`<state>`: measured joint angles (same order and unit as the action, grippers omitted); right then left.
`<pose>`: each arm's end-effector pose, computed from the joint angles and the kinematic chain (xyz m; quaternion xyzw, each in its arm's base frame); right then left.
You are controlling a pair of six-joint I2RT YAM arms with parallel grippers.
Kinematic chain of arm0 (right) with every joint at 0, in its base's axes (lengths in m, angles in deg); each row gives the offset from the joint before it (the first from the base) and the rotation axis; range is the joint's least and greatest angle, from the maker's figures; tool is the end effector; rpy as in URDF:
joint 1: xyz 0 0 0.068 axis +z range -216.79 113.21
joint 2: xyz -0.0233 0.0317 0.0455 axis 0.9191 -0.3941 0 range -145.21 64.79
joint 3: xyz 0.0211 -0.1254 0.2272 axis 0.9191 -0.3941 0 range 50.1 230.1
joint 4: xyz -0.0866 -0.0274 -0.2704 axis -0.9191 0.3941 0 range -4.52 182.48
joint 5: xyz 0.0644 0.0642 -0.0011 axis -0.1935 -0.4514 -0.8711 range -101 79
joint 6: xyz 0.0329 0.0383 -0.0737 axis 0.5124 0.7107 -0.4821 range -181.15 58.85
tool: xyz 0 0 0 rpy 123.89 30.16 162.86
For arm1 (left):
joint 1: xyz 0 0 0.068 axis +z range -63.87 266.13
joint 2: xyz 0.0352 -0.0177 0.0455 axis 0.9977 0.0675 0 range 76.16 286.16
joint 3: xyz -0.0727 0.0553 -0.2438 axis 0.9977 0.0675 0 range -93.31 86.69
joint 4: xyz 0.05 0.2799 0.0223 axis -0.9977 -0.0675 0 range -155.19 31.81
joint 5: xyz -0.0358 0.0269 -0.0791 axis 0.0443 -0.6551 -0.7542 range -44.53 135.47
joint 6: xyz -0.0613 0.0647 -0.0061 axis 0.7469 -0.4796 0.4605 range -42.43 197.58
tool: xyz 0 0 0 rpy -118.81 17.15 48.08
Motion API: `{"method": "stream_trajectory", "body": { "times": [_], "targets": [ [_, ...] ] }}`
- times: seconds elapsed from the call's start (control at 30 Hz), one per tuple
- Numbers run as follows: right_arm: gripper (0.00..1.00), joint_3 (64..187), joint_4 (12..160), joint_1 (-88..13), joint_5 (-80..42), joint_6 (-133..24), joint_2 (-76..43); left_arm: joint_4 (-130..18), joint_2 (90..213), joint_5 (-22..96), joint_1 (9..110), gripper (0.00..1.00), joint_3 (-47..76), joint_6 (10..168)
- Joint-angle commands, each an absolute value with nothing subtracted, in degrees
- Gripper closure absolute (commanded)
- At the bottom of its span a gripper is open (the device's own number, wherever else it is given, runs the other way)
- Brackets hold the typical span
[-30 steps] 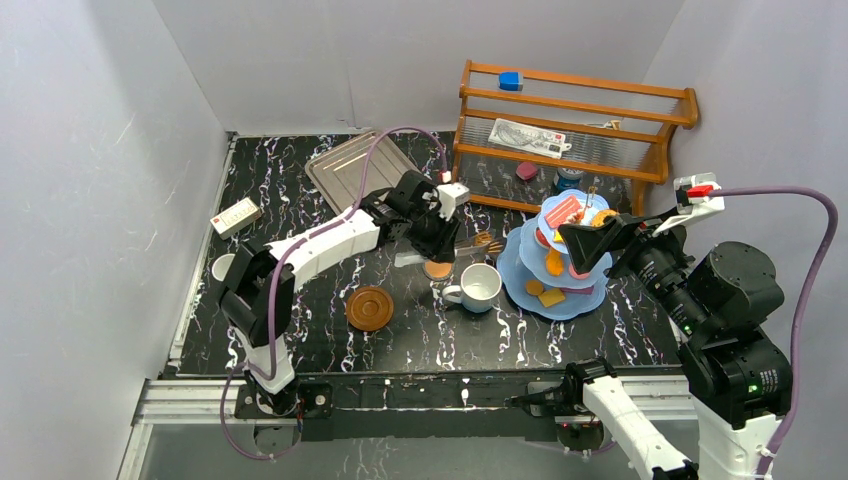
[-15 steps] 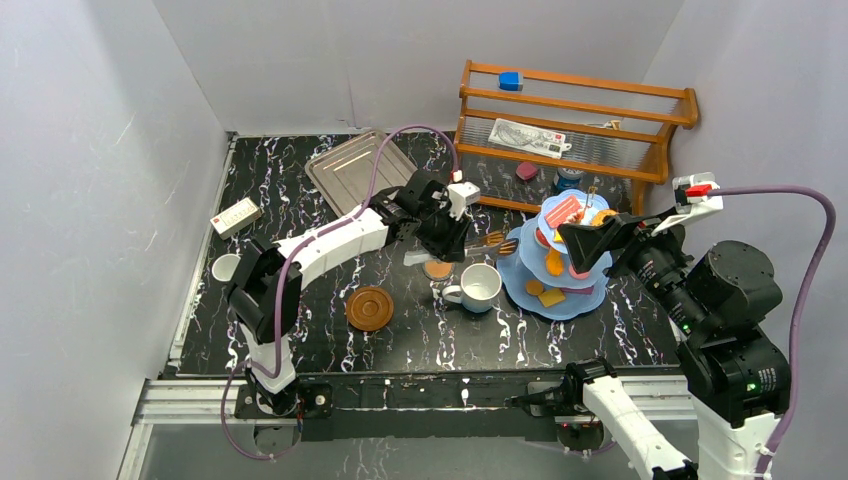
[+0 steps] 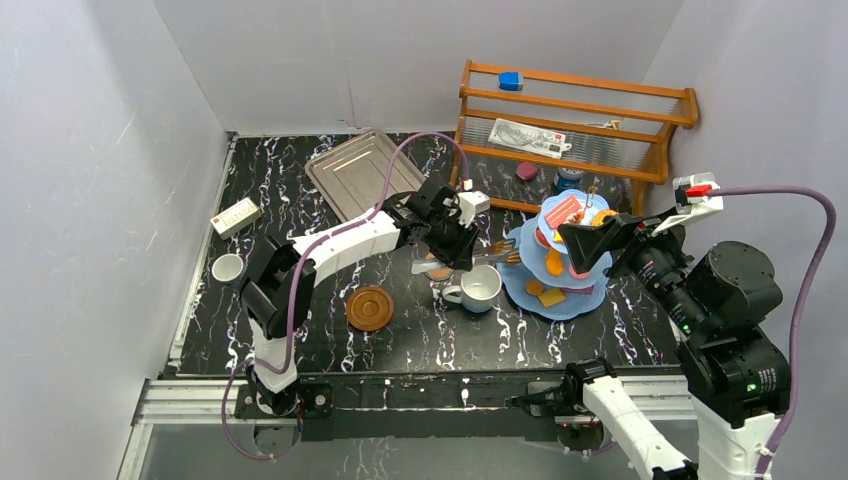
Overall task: Serve the afternoon tea
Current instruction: Place the desert on the desert table.
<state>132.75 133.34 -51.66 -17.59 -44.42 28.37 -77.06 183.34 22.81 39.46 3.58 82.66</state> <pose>0.1082 0.0388 0.4948 -0.0301 0.7164 0.2306 0.6578 0.3025 -0.3654 0.1975 0.3925 0.8126 -0.3329 0.2736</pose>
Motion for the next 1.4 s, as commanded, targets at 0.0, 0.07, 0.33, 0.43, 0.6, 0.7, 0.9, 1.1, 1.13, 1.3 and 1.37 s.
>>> {"method": "stream_trajectory", "body": {
  "times": [0.0, 0.07, 0.33, 0.43, 0.6, 0.7, 0.9, 1.1, 1.13, 1.3, 1.37],
  "targets": [
    [0.01, 133.0, 130.0, -51.5, -17.5, -44.7, 29.0, -76.6, 182.7, 20.4, 38.8, 0.70, 0.4, 82.8],
    [0.01, 133.0, 129.9, -51.5, -17.5, -44.8, 28.9, -76.9, 183.0, 20.2, 38.7, 0.70, -0.1, 82.7],
    [0.01, 133.0, 129.8, -51.4, -17.5, -44.8, 28.8, -77.5, 183.8, 20.4, 38.3, 0.67, -1.2, 82.5],
    [0.01, 132.9, 129.7, -51.4, -17.5, -44.8, 28.8, -77.6, 183.8, 20.5, 38.3, 0.66, -1.3, 82.3],
    [0.01, 132.8, 129.6, -51.4, -17.5, -44.9, 28.9, -77.9, 183.8, 20.8, 38.2, 0.64, -1.5, 82.1],
    [0.01, 132.7, 129.6, -51.4, -17.6, -44.9, 28.9, -78.0, 183.9, 20.9, 38.2, 0.62, -1.6, 82.0],
    [0.01, 132.8, 129.6, -51.5, -17.5, -44.9, 28.9, -78.0, 184.0, 21.2, 38.1, 0.61, -1.8, 81.9],
    [0.01, 132.7, 129.6, -51.4, -17.4, -44.9, 29.0, -78.1, 183.9, 21.4, 38.1, 0.60, -2.1, 81.5],
    [0.01, 132.7, 129.5, -51.4, -17.4, -44.8, 29.0, -78.2, 183.9, 21.5, 38.1, 0.59, -2.1, 81.5],
    [0.01, 132.7, 129.5, -51.4, -17.4, -44.8, 29.0, -78.4, 184.0, 21.7, 38.1, 0.57, -2.2, 81.3],
    [0.01, 132.6, 129.5, -51.4, -17.4, -44.9, 29.0, -78.6, 183.9, 21.7, 38.1, 0.57, -2.2, 81.2]
  ]
}}
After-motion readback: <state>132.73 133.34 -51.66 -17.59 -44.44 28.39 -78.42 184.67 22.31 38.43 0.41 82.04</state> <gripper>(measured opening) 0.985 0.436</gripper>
